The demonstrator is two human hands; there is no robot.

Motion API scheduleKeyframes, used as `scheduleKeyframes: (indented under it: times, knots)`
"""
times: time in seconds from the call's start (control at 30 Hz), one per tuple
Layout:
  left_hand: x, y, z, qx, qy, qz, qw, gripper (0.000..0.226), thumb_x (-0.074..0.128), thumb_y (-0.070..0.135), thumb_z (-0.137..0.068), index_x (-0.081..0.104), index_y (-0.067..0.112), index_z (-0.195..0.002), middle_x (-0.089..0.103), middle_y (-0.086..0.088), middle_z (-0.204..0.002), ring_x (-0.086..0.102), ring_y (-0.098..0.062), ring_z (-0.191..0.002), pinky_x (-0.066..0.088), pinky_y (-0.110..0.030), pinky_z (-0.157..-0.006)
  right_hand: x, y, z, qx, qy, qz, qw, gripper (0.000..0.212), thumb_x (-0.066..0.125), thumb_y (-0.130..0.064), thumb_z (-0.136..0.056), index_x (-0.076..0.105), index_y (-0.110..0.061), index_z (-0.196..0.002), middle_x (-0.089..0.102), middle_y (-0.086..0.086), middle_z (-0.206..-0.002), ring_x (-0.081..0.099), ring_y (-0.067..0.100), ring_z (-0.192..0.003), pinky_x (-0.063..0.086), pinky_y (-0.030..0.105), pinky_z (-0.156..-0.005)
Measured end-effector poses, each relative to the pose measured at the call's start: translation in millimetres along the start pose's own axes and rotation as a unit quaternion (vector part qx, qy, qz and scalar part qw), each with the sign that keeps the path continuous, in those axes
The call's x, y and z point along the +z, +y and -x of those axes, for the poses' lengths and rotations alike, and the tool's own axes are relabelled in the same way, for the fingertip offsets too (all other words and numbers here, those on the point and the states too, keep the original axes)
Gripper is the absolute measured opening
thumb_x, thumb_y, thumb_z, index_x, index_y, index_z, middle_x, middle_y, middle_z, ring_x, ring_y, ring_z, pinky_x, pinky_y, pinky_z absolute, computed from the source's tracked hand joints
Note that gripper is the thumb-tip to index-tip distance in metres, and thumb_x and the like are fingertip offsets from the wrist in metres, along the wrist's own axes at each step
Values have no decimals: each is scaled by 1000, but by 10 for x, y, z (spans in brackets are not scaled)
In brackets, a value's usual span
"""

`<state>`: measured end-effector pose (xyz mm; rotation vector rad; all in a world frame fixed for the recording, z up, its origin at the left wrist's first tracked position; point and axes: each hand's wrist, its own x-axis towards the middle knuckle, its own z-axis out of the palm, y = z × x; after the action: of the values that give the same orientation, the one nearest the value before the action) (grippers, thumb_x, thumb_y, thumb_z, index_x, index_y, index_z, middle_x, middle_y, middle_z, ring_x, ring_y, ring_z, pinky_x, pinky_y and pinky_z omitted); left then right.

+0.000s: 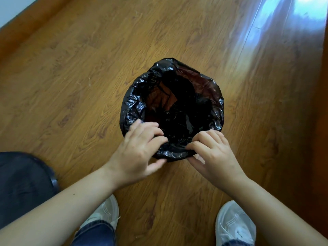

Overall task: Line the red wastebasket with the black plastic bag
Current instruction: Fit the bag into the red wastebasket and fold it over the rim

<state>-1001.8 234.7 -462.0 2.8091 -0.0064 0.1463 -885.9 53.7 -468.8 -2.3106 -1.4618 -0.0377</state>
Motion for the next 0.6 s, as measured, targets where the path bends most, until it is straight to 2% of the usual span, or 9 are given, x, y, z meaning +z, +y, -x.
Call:
scheduleKeyframes:
  times: [0.07,0.1,0.17,0.23,0.37,0.43,0.6]
  knots:
    - [44,109,-35,34,0,11,999,33,72,22,-69,66,4,-95,65,-11,-93,59,-28,-95,40,-45,-95,44,-62,4,0,-1,-11,1000,13,63,-21,-77,67,-9,-77,63,6,-76,59,27,-70,49,40,-68]
    - [68,150,-49,44,-4,15,999,26,70,17,-70,66,4,-92,65,-11,-89,60,-28,-88,43,-43,-87,61,-73,6,-2,-3,-14,1000,15,60,-23,-78,66,-9,-77,63,6,-76,59,26,-70,48,39,-66]
    - [104,190,-51,45,-13,19,999,17,62,10,-73,67,4,-88,65,-9,-83,61,-28,-78,46,-42,-71,73,-70,13,-2,2,-13,1000,14,61,-23,-78,66,-10,-77,63,5,-76,59,25,-71,45,36,-68]
    - [106,168,-35,22,-13,27,999,22,51,11,-74,68,6,-86,66,-8,-81,61,-27,-74,43,-40,-66,68,-55,26,3,19,-7,1000,10,63,-20,-76,67,-10,-77,63,6,-78,60,25,-75,44,35,-71]
    - [73,86,6,6,-5,38,999,26,45,10,-76,69,7,-85,67,-6,-81,61,-27,-74,36,-37,-68,54,15,51,14,39,4,999,9,69,-12,-72,69,-9,-81,64,8,-82,61,26,-82,39,35,-83]
    - [56,30,27,3,-1,38,999,26,44,8,-77,69,8,-84,67,-5,-81,61,-27,-76,36,-37,-70,46,61,55,22,42,13,999,18,76,-4,-65,69,-7,-82,64,10,-81,61,28,-80,39,36,-86]
    - [7,-149,73,-3,17,0,1000,22,53,-5,-70,68,7,-80,68,-5,-81,59,-26,-80,37,-38,-78,22,154,47,19,34,30,999,23,80,-5,-62,69,-7,-82,64,10,-82,62,29,-81,40,50,-92]
